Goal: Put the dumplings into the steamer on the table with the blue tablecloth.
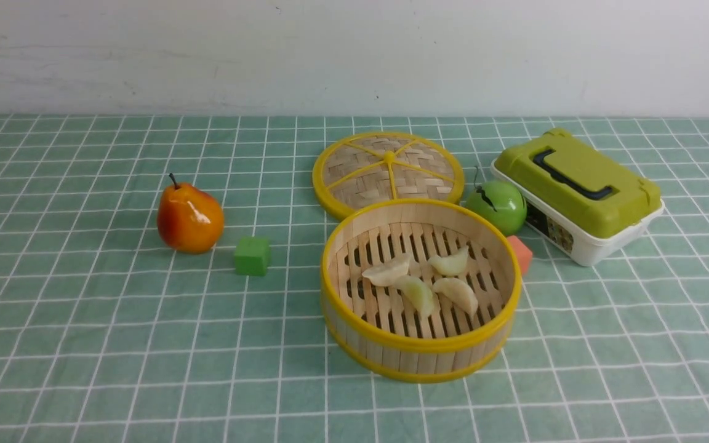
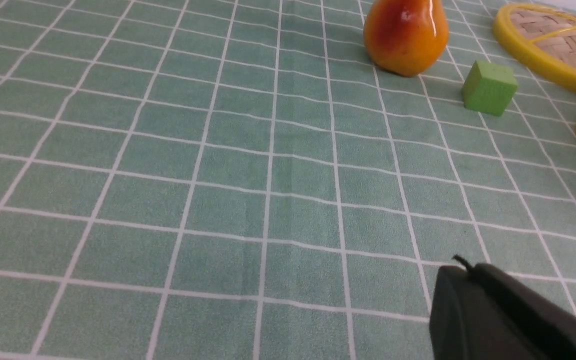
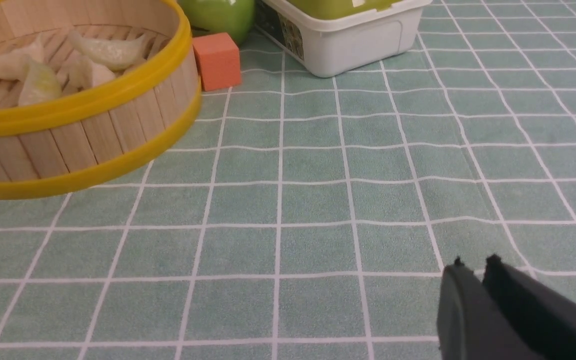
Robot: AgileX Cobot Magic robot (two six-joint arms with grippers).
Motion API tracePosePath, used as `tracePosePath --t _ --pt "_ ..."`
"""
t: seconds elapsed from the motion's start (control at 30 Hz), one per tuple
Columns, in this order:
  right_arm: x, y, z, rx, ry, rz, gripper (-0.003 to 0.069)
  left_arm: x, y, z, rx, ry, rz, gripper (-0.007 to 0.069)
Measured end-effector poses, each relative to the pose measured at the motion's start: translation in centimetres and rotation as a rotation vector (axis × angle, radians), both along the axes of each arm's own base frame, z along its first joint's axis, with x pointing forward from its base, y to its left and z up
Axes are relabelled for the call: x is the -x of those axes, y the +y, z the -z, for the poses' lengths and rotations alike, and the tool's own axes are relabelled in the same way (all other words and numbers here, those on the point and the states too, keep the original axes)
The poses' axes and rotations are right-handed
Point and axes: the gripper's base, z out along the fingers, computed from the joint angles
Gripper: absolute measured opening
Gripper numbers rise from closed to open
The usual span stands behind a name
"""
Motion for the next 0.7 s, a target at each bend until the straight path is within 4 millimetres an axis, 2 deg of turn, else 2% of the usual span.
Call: tracePosePath --t 0.7 --pt "0.00 0.00 0.00 0.000 0.000 0.000 0.0089 0.00 0.02 0.01 0.000 0.001 -0.004 -0.0014"
